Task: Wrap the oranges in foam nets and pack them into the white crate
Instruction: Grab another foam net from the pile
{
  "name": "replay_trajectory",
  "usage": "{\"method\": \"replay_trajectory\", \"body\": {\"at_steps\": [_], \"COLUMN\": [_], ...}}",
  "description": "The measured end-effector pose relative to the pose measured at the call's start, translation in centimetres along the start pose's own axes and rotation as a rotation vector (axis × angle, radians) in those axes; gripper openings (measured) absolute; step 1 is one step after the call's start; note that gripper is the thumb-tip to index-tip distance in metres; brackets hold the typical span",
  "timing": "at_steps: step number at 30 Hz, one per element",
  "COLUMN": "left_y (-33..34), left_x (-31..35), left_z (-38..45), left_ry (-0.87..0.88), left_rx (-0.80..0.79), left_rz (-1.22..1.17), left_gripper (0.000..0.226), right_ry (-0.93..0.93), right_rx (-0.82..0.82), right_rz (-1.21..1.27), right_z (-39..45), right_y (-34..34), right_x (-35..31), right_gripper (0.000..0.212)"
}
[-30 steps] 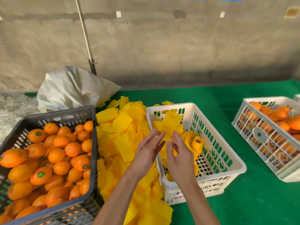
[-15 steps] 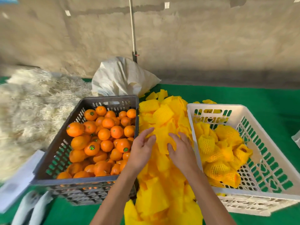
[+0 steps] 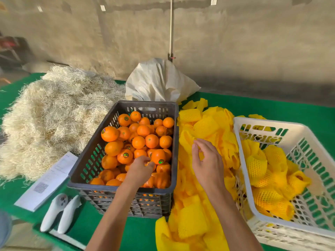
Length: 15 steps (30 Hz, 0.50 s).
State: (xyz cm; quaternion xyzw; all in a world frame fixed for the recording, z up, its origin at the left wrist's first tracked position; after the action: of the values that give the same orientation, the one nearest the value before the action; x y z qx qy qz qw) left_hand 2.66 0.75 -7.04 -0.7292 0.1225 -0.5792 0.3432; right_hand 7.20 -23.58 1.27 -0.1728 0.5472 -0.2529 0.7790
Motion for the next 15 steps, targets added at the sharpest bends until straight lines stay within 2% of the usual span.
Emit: {"method": "replay_trajectory", "body": {"at_steps": [3,7,10,15], "left_y": [-0.1,1.5,2.8,3.8], "left_x": [-1.2,-1.0,-0.1,-0.1], "left_z": [1.2,3.9,6.2,8.4], "left_ry": [-0.061,-0.03,0.048,0.173], "left_rx": [-0.22,-0.398,-0.4,-0.31], "left_rz": [0.258,0.342,0.381,0.42], "left_gripper": [0.046,0.083,0.093,0.088], "right_ry": [-0.062,-0.051,-0.006,0.115], "right_rx": [0.001,0.005,0.014,-0.057], "right_rz": [0.122,0.162,0.151,0.155], "right_z": [-1.0,-2.1,-2.5,-2.6], "right_y": [0.7,2.2,3.1,4.7], "right_x": [-1.9,-2.5,-2.6,-1.9], "right_gripper": [0.024,0.009,0.008,0.032]}}
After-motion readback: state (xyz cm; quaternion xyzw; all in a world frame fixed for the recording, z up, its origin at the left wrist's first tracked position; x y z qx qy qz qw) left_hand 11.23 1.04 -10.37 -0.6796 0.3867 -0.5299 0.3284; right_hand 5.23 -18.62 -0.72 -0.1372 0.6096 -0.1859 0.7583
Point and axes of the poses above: each hand's wrist, its own z-axis towards the middle knuckle, its own y-axis out of the palm, x = y × z, the point moved 6 cm from there along z, towards the middle knuckle, and after that the axes turned 10 degrees about y, right-handed, at the moved point
